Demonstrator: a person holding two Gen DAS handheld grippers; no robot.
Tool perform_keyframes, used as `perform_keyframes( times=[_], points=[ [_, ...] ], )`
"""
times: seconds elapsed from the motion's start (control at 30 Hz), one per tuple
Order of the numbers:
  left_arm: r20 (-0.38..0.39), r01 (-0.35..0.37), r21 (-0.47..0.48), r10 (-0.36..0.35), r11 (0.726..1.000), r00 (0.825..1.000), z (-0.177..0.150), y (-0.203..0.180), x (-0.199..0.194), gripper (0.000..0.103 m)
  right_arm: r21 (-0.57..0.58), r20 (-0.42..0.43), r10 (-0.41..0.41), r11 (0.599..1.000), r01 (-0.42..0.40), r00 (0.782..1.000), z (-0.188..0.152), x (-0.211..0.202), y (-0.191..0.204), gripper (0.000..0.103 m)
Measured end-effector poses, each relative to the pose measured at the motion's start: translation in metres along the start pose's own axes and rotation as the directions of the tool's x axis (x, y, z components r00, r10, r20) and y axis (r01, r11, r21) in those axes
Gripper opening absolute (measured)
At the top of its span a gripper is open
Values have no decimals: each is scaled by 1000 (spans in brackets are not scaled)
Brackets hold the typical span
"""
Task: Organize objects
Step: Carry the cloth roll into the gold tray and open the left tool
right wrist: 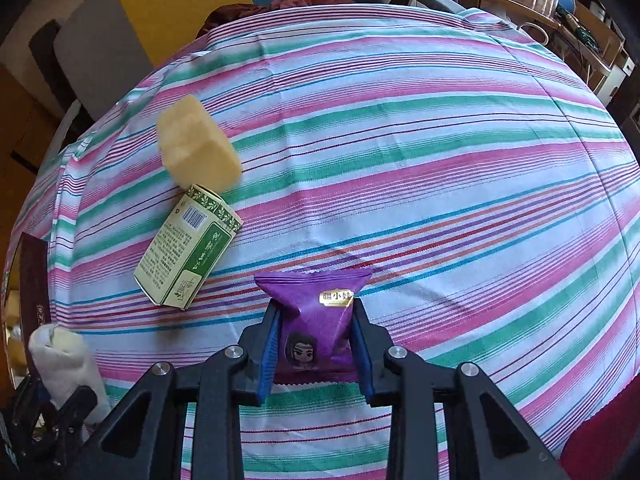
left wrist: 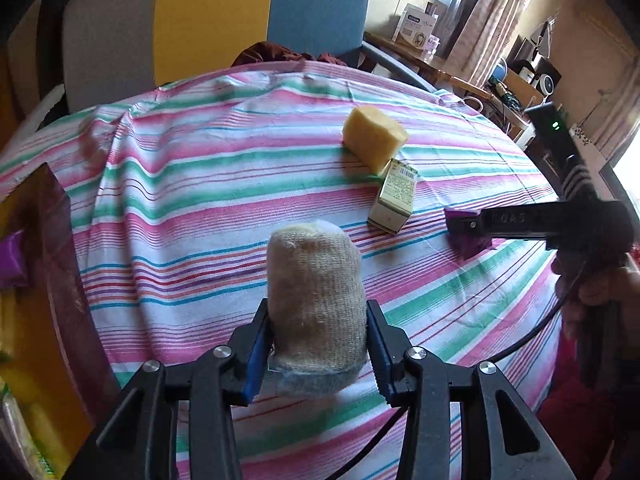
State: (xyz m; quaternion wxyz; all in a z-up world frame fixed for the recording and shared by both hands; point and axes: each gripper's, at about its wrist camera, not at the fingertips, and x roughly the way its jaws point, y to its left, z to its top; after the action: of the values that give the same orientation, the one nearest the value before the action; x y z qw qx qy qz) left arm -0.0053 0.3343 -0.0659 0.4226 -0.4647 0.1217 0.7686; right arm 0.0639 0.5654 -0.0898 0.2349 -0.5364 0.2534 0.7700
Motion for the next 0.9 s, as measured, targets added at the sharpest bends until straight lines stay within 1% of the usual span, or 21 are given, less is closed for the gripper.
perform_keyframes(
  times=[0.17,0.3,0.57,0.67,0.8,0.9],
  points=[
    [56,-19,3,19,1000,998,-5,2,-29,44,1,7,10,1000,-10,1000,-5,-1,-6,32],
    [88,-50,0,50,999,995,-12,5,-48,44,-4,13,8,1000,-8,1000,-6,-1,-7,32],
    [177,-130,23,124,991,976,-27,11,-86,45,-19,18,-1,1000,1,1000,-3,1,-5,32],
    [189,-148,16,142,989,972,-30,16,-95,45,-32,18,-10,999,11,1000,-3,1,-3,32],
    [199,-153,-5,150,988,968,-35,24,-103,45,-43,20,-17,999,17,1000,-4,0,-5,32],
    [190,-144,-24,146,989,971,-39,32,-106,45,-49,21,-23,999,24,1000,-5,0,-4,32]
  ],
)
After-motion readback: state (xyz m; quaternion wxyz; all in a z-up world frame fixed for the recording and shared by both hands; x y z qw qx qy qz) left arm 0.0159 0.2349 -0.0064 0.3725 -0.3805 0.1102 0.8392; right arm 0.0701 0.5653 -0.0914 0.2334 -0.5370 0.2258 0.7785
